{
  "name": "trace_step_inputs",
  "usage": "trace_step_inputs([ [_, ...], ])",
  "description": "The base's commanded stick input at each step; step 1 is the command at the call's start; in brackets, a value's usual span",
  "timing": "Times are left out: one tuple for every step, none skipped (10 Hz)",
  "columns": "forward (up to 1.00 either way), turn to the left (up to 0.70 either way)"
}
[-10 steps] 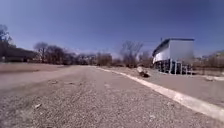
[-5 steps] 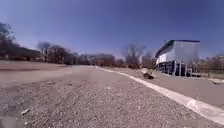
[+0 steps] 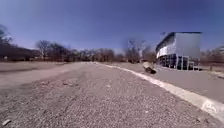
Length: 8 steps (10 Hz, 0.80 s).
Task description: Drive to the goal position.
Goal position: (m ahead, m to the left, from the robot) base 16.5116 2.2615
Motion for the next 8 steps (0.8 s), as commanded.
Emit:
trace_step_inputs([
  [0.7,0.0],
  [0.7,0.0],
  [0.7,0.0],
  [0.7,0.0],
  [0.7,-0.25],
  [0.7,-0.07],
  [0.7,0.0],
  [0.7,0.0],
])
